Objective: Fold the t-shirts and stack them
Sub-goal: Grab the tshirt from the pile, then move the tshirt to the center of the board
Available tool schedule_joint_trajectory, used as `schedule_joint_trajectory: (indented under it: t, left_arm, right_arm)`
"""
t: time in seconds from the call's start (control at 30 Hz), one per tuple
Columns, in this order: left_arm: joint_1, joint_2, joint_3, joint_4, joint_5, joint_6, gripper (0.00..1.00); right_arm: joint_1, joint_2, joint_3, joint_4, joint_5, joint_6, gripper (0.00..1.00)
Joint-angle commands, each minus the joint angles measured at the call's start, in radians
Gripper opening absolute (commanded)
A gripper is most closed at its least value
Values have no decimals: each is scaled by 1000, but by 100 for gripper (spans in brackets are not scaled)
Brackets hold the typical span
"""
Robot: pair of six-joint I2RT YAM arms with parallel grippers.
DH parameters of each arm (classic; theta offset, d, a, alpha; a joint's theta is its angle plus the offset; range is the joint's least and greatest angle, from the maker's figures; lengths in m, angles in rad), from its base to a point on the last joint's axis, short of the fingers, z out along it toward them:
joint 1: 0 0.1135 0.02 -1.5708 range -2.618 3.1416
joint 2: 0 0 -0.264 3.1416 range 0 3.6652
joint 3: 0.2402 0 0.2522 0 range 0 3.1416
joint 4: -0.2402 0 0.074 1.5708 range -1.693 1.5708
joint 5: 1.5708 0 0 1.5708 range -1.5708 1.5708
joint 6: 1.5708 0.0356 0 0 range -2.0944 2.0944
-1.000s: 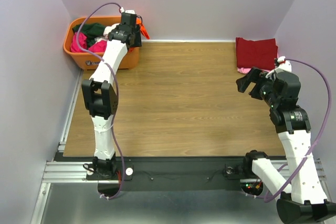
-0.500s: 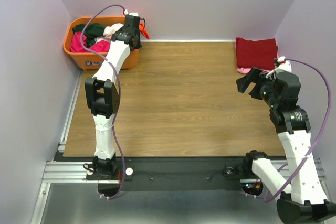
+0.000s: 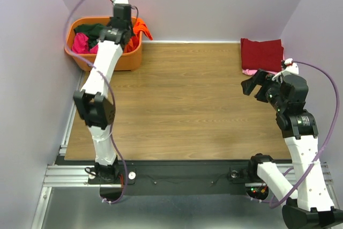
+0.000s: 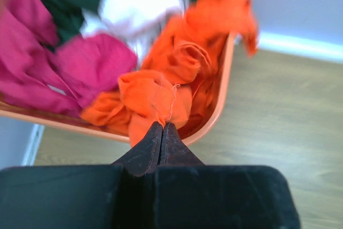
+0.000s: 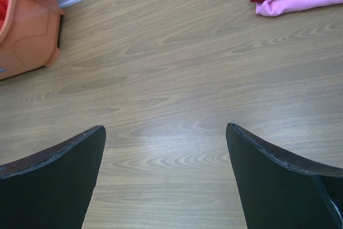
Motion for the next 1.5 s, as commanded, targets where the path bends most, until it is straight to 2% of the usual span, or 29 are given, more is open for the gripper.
schedule_joint_trajectory:
  t: [0.0,0.17,0.27,0.3,0.33,0.47,0.57,0.63,0.73,0.87,0.93,0.97,1.0,1.03,1.1,1.13,1.27,1.4,1.47]
  left_arm:
    - [-18,-351,97,208,12,-58,0]
    - [-134,-517,52,336,283,-101,0]
    - [-263,-590,22,409,442,-158,0]
    - [-298,-593,35,429,468,-172,0]
    - [-385,-594,44,435,486,-181,0]
    - [-550,-578,94,446,568,-169,0]
    - [-592,-581,87,466,594,-176,0]
    - [-592,-583,49,462,586,-170,0]
    - [-592,-609,-39,437,496,-131,0]
    - [-572,-668,-184,420,294,-77,0]
    - [-526,-695,-310,426,273,-83,0]
    - [-466,-708,-361,432,269,-91,0]
    - [-435,-740,-463,437,261,-100,0]
    - [-406,-757,-464,442,270,-109,0]
    - [-328,-817,-632,466,240,-106,0]
    - [-303,-836,-745,474,223,-101,0]
    - [-198,-897,-974,514,203,-89,0]
    - [-162,-916,-1090,534,229,-100,0]
    - [-162,-917,-1122,541,227,-103,0]
  right_arm:
    - [9,-27,25,56,-31,17,100]
    - [9,-42,29,56,-50,27,100]
    - [9,-46,39,56,-60,33,100]
    - [11,-47,40,58,-62,36,100]
    - [11,-52,42,58,-62,39,100]
    - [9,-64,49,56,-64,42,100]
    - [11,-70,48,55,-59,41,100]
    - [9,-76,48,56,-57,41,100]
    - [9,-78,45,56,-53,34,100]
    - [9,-79,31,56,-50,22,100]
    - [9,-78,26,56,-51,16,100]
    - [9,-75,17,56,-54,14,100]
    - [11,-73,14,56,-63,5,100]
    - [11,-70,10,56,-71,1,100]
    - [11,-55,-3,56,-91,-24,100]
    - [11,-49,-9,55,-128,-33,100]
    - [11,34,-46,49,-273,-61,100]
    - [11,181,-98,39,-436,-78,98]
    - [25,267,-135,41,-504,-93,94]
